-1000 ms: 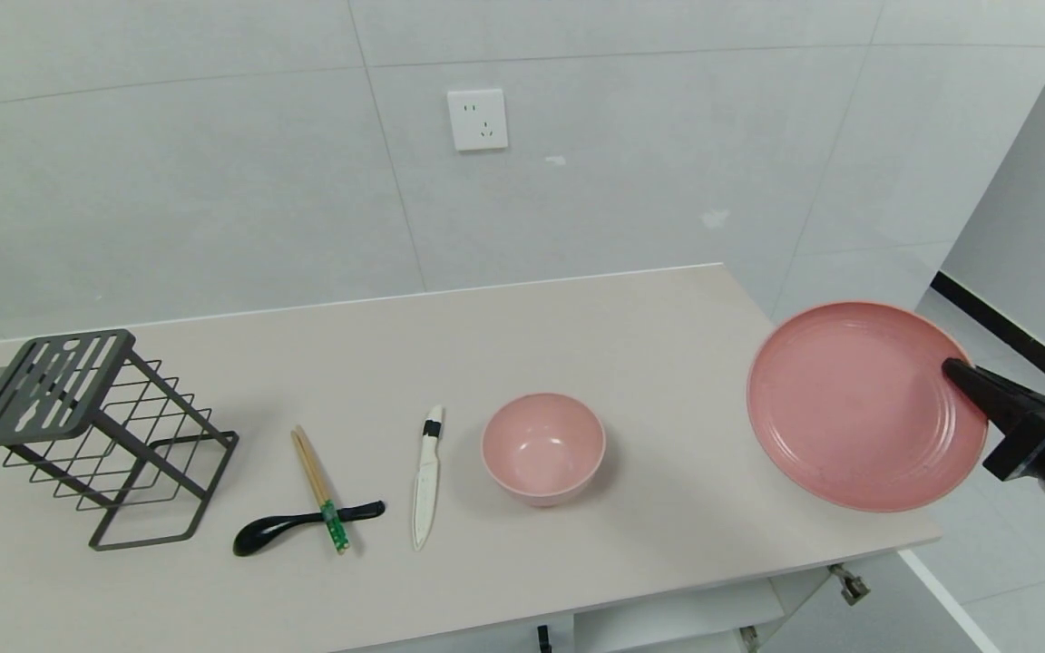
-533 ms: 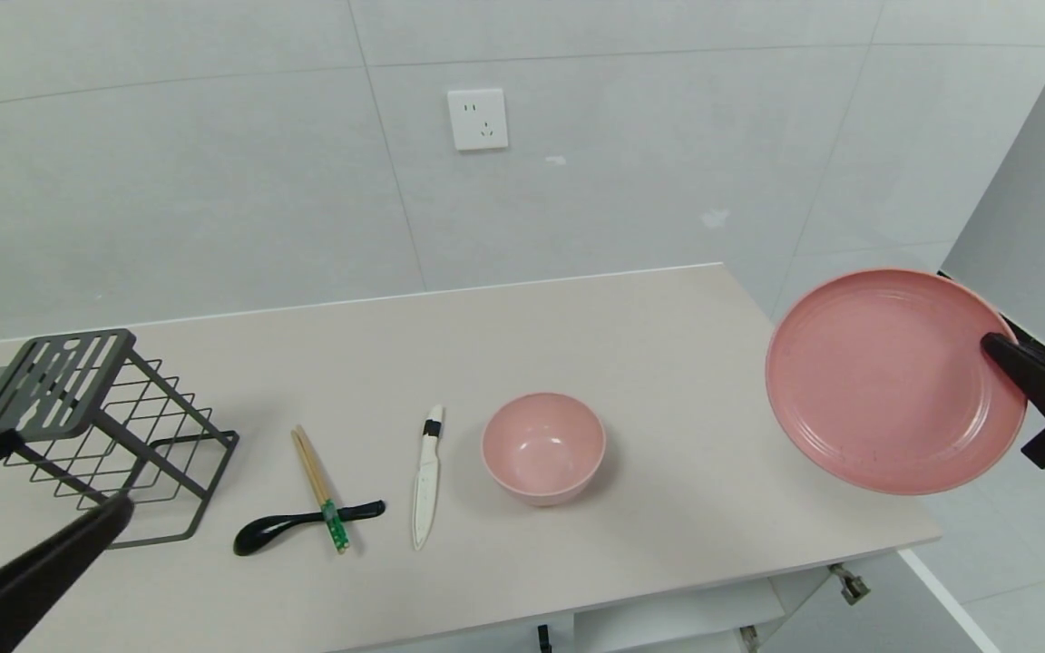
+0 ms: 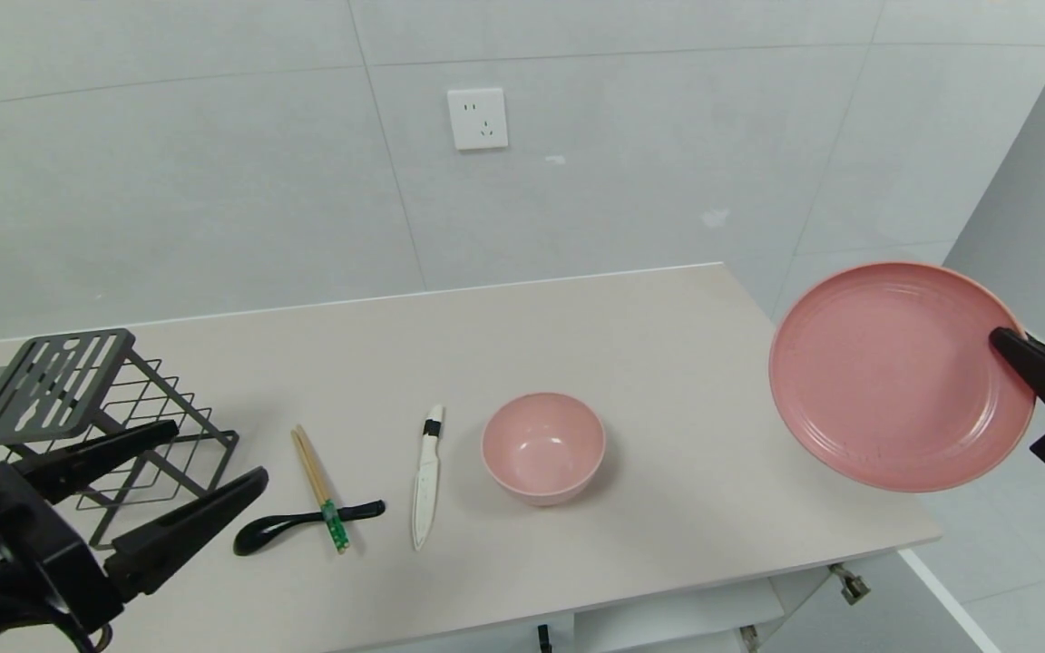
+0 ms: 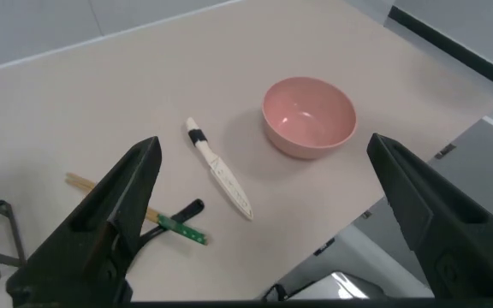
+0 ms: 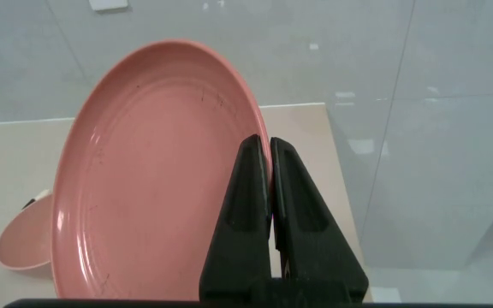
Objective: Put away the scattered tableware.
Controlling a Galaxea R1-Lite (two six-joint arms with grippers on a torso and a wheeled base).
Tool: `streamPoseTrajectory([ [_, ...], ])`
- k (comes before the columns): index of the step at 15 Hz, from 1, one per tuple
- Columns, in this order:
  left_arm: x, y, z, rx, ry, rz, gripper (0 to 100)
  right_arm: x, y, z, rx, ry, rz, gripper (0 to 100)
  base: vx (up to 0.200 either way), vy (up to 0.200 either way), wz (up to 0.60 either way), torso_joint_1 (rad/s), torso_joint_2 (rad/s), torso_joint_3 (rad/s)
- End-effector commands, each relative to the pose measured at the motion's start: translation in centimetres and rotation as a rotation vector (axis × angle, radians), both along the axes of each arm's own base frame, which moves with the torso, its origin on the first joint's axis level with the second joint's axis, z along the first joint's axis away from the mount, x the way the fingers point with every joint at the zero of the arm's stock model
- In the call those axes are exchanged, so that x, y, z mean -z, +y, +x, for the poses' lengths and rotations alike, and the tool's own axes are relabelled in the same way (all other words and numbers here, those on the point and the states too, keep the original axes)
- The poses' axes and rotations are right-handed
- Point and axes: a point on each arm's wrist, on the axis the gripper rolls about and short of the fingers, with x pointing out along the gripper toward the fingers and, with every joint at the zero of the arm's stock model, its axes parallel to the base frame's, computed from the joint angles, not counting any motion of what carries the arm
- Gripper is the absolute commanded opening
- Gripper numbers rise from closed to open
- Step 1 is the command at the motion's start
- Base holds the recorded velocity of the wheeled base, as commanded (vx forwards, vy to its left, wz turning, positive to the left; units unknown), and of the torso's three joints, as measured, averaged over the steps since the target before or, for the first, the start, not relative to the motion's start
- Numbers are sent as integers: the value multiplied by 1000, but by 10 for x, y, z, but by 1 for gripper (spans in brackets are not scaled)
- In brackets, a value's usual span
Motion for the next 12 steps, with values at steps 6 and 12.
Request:
streamPoseTrajectory([
  [6,6,-28,64,126,148,13,100,-3,0,-4,-2,-18,-2,0,0,0,0,0,0,0],
  [12,15,-59,84,162,198,57,100,-3,2,-1,-15,-16,-7,0,0,0,0,0,0,0],
])
